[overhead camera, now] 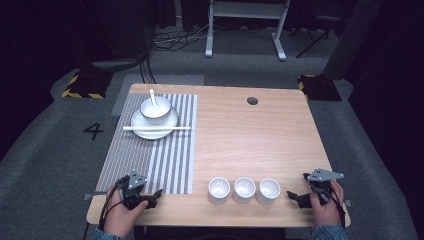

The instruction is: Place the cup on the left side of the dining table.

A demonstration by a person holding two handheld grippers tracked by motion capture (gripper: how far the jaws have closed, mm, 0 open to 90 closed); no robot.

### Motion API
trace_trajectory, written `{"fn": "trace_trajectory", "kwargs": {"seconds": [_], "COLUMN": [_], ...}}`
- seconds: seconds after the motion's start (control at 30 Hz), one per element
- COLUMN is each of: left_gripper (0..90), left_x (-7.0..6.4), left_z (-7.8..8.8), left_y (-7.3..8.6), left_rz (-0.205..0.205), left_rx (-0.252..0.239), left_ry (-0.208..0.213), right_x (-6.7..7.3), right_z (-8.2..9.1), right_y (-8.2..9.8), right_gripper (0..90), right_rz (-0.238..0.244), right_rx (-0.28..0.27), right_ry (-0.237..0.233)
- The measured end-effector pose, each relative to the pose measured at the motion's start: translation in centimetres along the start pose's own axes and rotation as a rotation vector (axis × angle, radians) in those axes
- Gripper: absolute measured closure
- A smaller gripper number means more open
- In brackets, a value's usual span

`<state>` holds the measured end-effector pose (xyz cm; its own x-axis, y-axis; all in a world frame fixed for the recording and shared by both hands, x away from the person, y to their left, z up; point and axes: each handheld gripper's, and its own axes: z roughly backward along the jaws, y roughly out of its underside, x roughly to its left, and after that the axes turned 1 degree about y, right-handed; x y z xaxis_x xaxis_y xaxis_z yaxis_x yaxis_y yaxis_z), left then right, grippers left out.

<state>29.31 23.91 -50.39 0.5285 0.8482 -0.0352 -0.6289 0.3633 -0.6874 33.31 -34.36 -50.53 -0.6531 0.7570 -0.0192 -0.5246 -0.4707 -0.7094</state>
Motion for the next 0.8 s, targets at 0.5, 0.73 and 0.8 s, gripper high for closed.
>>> {"fn": "trace_trajectory", "kwargs": {"seconds": [0.5,0.73,0.8], "left_gripper": [13.9,13.9,13.9], "left_x": [-0.02,-0.02,-0.01], "left_z": [-0.02,-0.02,-0.02], "left_y": [-0.04,-0.04,-0.04], "left_rz": [-0.003,-0.003,-0.004], "left_rx": [0.005,0.005,0.005], "left_ry": [0.0,0.001,0.001], "right_x": [0.0,0.0,0.0], "right_z": [0.0,0.0,0.0], "right_y": [0.0,0.0,0.0], "right_gripper": [0.0,0.0,0.0], "right_rz": [0.0,0.0,0.0], "right_rx": [0.0,0.0,0.0], "right_ry": [0.0,0.0,0.0]}}
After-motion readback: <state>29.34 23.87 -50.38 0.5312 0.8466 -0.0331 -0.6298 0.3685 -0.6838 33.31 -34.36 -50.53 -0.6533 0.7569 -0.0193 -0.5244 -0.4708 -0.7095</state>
